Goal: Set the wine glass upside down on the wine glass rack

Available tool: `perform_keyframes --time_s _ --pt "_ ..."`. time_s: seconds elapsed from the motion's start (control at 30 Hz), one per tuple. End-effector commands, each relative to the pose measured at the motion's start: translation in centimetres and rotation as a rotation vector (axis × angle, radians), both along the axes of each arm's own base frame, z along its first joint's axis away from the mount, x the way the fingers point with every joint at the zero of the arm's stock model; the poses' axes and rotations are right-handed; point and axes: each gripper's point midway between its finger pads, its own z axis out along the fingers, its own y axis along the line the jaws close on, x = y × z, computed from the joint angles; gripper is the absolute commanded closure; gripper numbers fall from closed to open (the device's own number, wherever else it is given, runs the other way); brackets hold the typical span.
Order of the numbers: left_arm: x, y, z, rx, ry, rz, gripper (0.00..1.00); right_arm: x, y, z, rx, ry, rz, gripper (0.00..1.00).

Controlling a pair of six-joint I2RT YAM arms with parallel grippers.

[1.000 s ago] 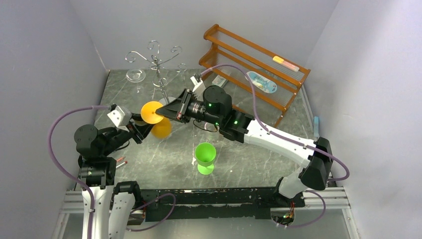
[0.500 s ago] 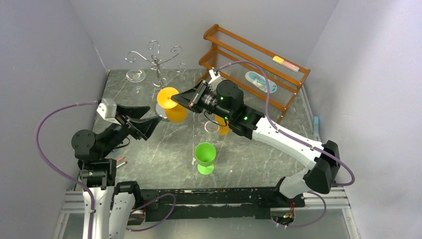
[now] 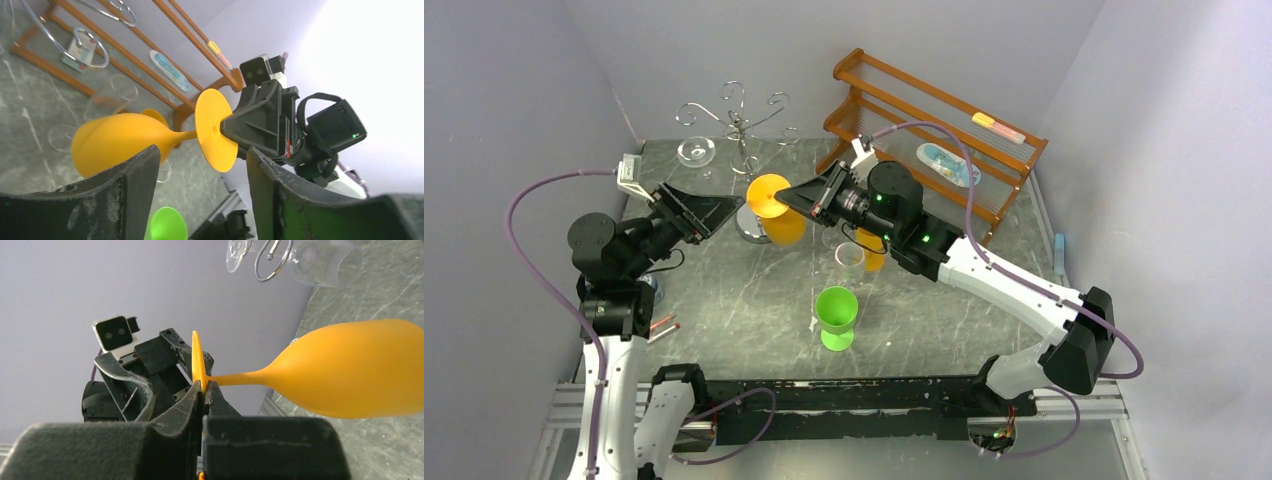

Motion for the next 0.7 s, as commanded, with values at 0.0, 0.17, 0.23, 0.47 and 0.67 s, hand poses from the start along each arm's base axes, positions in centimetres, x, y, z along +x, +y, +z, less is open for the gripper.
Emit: perform_keyframes --time_s 0.0,0.17,0.23,0.47,0.67 --pt "-1.4 -1.2 1.2 -0.071 0.075 -0.099 0.38 -0.1 -0.4 0.2 -0.002 -0.023 0.009 1.00" --pt "-0.5 -1.6 0.3 -0.067 0.136 -0.144 0.46 -0.4 -0.1 0.4 0.018 -0.041 0.027 1.00" --pt "0.0 -1.7 0.1 -0.069 0.152 -0.154 0.45 -0.4 -0.1 0.5 0.020 -0.049 0.034 1.00" --pt "0.8 -3.2 0.0 -0.062 0.154 -0.185 0.36 -0.3 0.1 0.6 0.021 -0.062 0.043 1.00" --pt "1.7 -4.8 0.0 -0.063 0.165 -0.212 0.66 -0.1 0.3 0.3 0.016 -0.061 0.050 1.00"
